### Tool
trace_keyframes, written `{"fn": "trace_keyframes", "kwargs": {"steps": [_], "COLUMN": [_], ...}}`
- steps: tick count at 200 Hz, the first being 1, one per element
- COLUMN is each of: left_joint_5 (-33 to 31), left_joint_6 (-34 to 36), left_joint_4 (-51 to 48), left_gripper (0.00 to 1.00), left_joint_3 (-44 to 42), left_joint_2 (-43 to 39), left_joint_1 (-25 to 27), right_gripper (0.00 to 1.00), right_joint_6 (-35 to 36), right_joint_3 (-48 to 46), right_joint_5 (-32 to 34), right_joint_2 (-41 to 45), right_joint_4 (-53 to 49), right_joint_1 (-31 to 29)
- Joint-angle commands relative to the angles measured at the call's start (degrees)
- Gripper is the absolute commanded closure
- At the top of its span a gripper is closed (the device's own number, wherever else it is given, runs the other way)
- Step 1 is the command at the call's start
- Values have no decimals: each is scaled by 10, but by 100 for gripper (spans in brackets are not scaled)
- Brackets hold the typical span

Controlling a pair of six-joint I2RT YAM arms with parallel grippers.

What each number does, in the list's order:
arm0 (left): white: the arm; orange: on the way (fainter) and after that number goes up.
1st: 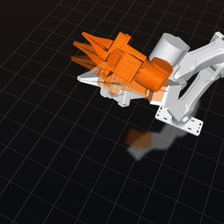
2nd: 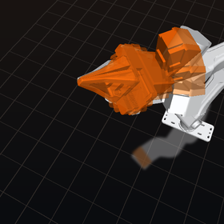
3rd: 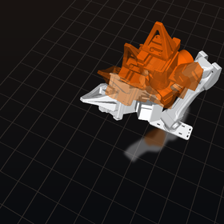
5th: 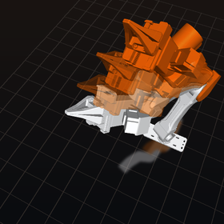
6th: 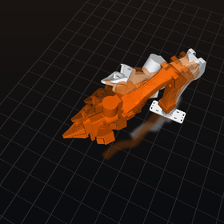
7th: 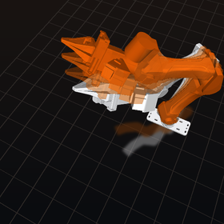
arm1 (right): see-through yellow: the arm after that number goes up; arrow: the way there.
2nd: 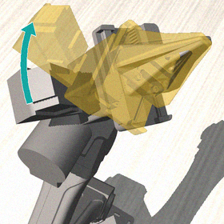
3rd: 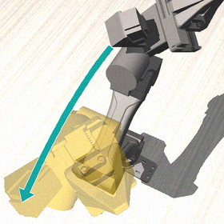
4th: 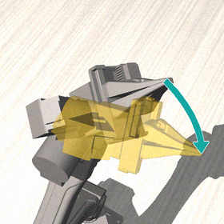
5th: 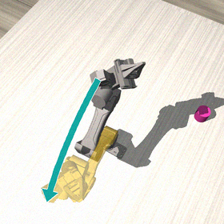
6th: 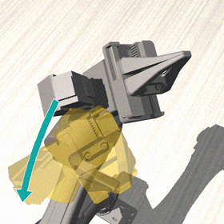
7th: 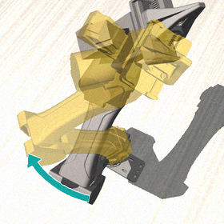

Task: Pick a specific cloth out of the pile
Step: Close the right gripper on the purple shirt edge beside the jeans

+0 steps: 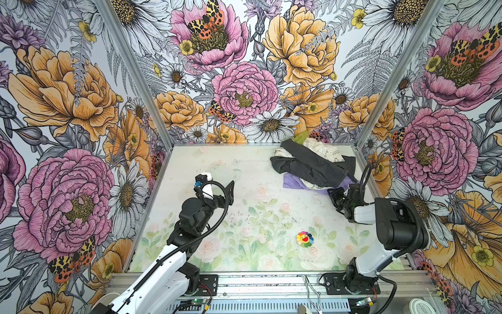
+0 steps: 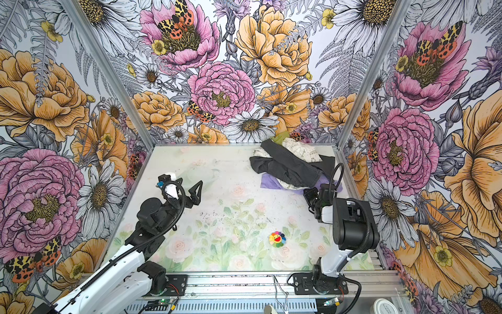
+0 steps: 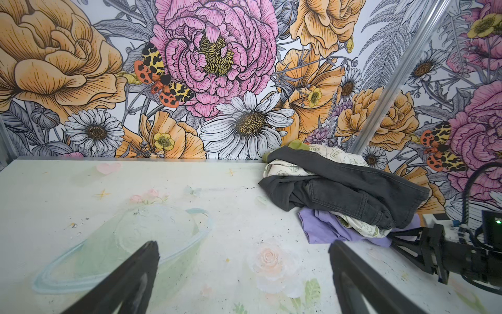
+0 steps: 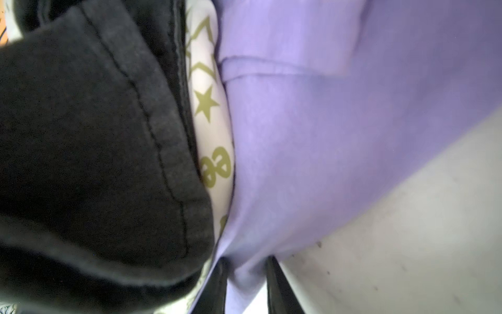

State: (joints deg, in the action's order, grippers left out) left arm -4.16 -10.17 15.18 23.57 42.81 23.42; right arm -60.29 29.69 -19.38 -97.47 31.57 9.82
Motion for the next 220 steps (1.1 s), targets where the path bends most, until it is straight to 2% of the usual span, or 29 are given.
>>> {"fn": "trace_keyframes", "kwargs": {"steps": [1, 53, 120, 220], "left_joint_5": [2, -2, -2, -3], "left_joint_6": [-6, -6, -8, -10], "left_joint_4": [-1, -4, -5, -5], "left_gripper": [1, 1, 1, 1], "left_joint_3": [3, 0, -1, 0], "left_joint_2": [-10, -19, -26, -28], "left_joint_1": [4, 4, 4, 4], "right_gripper": [78, 100, 100, 100], "right_joint_6": [-12, -22, -32, -27], "right_joint_3": [15, 15, 11, 49], "right_joint_5": [-8, -13, -18, -7], "right_joint_2": [-16, -24, 43, 210], "right_joint_4": [37, 53, 46, -50], "right_joint_1": [3, 4, 3, 0]}}
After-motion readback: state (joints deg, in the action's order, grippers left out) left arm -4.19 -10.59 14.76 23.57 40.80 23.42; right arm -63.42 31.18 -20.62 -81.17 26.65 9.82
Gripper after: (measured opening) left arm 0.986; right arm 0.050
